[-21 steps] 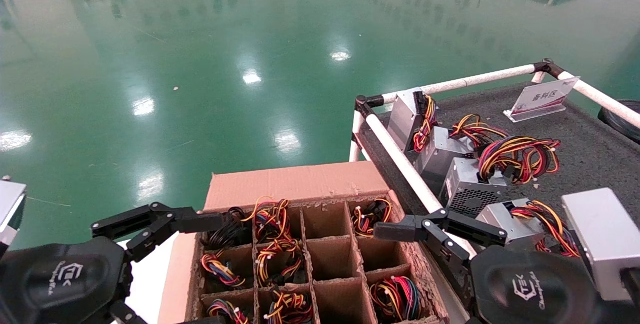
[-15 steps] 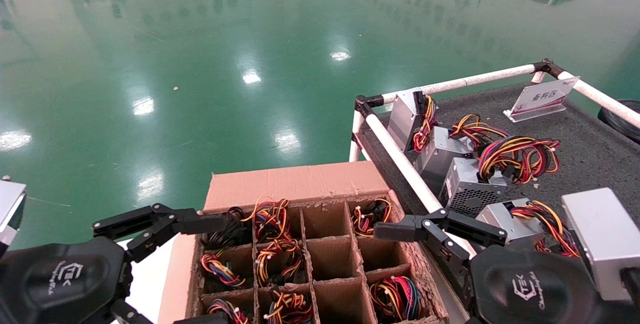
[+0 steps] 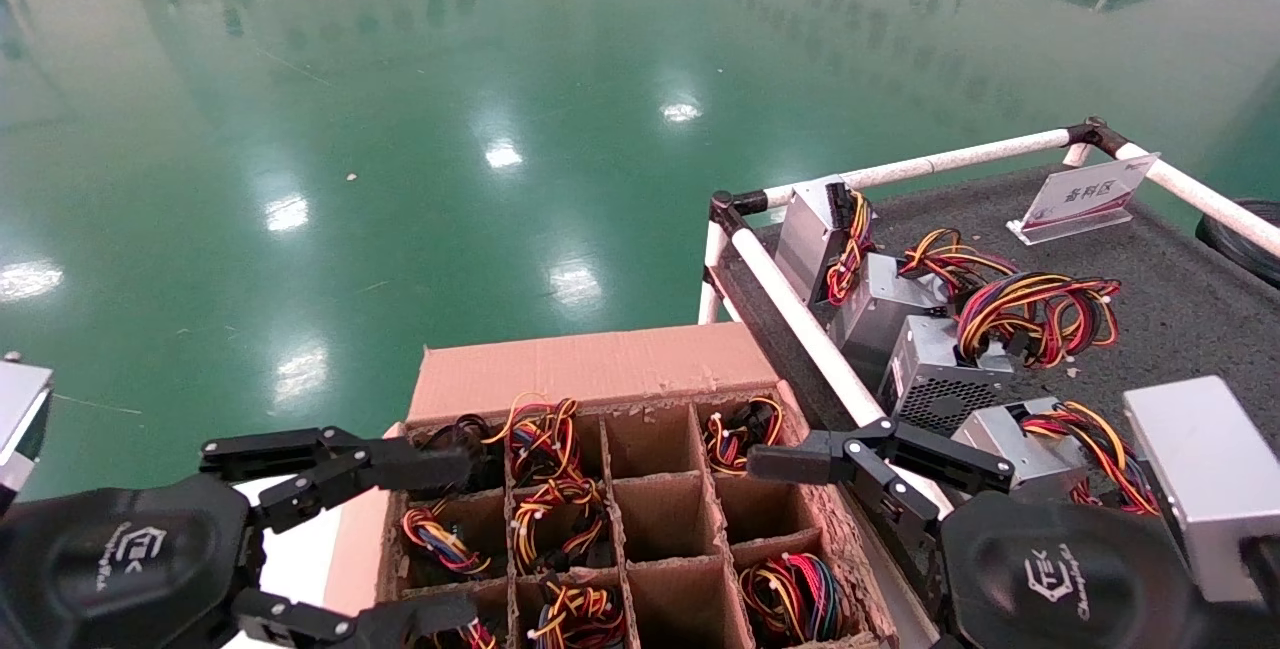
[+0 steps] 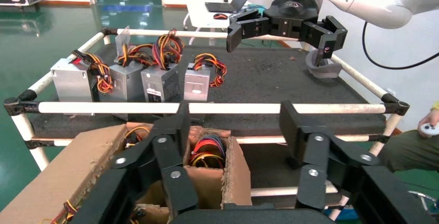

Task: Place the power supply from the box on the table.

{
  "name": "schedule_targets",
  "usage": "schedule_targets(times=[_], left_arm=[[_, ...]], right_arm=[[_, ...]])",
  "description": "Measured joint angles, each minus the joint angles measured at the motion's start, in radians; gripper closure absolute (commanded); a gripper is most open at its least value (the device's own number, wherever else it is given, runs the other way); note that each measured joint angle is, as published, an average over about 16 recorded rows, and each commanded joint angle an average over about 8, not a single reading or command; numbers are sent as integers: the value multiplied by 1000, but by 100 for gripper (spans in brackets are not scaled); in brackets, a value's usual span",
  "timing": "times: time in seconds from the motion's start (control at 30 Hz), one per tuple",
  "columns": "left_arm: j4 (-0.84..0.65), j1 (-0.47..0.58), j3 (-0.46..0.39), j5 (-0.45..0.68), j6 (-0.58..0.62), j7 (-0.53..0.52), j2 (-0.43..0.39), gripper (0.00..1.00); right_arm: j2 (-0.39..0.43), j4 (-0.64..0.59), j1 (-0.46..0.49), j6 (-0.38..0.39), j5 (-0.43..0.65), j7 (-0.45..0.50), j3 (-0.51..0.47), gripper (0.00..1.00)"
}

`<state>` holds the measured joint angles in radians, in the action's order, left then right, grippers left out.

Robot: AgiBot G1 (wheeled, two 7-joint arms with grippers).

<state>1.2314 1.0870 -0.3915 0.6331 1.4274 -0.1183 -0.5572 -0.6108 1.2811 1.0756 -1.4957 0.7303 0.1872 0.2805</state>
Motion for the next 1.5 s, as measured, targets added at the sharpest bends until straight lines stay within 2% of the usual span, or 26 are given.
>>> schedule_targets(times=[0.77, 0.8, 1.0, 1.07, 1.27, 1.5], left_arm=[[0, 0, 0, 0, 0, 0, 0, 98], [0, 0, 0, 0, 0, 0, 0, 93], [0, 0, 0, 0, 0, 0, 0, 18], [0, 0, 0, 0, 0, 0, 0, 0], [0, 0, 0, 0, 0, 0, 0, 0], [0, 0, 0, 0, 0, 0, 0, 0]], right_arm=[[0, 0, 0, 0, 0, 0, 0, 0], [0, 0, 0, 0, 0, 0, 0, 0], [-1, -1, -1, 3, 2, 2, 1, 0], [-2, -3, -3, 9, 8, 5, 4, 0], [-14, -6, -12, 46, 48, 14, 22, 0], [-45, -6, -16, 105, 146, -1, 61, 0]])
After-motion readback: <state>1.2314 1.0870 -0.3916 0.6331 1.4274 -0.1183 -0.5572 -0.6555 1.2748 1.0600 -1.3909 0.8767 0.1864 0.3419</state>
